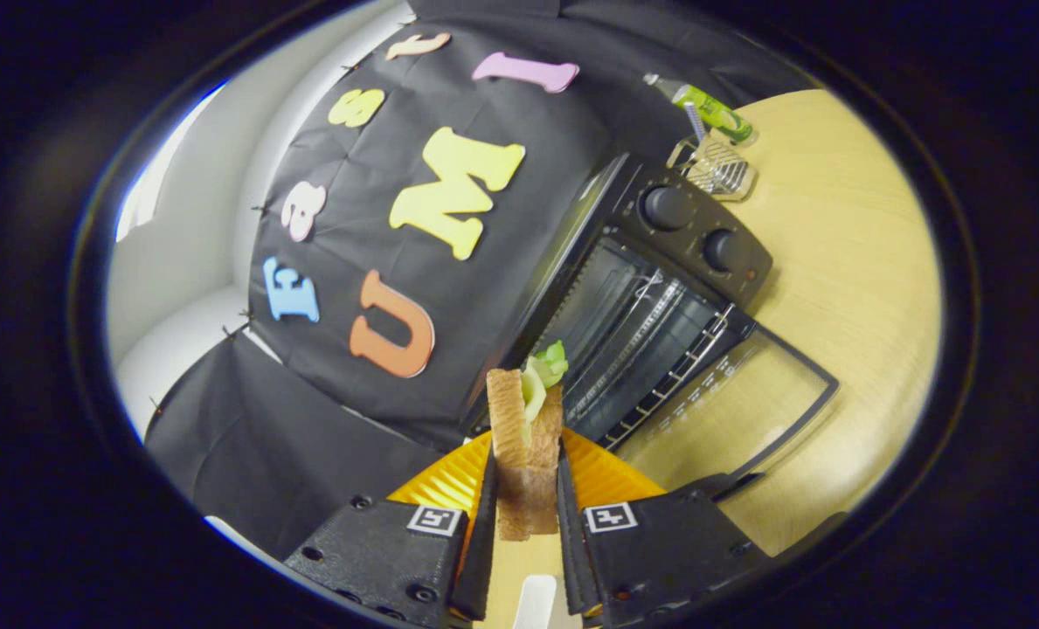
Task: Open the toaster oven, put the food inside, and close the toaster oven door.
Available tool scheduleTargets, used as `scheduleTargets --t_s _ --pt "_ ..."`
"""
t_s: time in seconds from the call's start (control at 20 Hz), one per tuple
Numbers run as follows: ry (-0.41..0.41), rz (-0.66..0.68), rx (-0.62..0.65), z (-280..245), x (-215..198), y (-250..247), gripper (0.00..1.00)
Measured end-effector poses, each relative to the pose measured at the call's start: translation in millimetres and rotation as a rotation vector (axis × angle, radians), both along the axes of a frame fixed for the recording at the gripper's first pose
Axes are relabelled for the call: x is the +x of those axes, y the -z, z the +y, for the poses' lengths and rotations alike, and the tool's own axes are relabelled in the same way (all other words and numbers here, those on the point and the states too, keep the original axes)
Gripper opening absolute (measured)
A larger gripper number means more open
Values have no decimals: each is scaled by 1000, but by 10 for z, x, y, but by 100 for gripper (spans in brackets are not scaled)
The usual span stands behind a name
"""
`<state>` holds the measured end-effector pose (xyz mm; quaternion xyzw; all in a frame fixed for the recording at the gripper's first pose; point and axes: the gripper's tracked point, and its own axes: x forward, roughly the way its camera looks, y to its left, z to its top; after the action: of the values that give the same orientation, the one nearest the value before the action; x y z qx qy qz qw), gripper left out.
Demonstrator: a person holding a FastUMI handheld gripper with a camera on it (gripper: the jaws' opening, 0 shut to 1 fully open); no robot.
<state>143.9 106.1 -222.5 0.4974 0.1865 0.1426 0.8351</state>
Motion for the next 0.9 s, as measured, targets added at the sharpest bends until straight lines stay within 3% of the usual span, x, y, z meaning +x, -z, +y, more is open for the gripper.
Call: scheduleTargets --t_s 0.25,0.45,0.55,0.7,0.9 --pt "139 135 88 -128 413 371 38" --pt "284 163 203 -298 824 434 38" --pt "320 187 187 -291 997 503 38" --pt "295 188 74 -158 1225 581 39" --pt "281 203 86 -85 1425 685 40"
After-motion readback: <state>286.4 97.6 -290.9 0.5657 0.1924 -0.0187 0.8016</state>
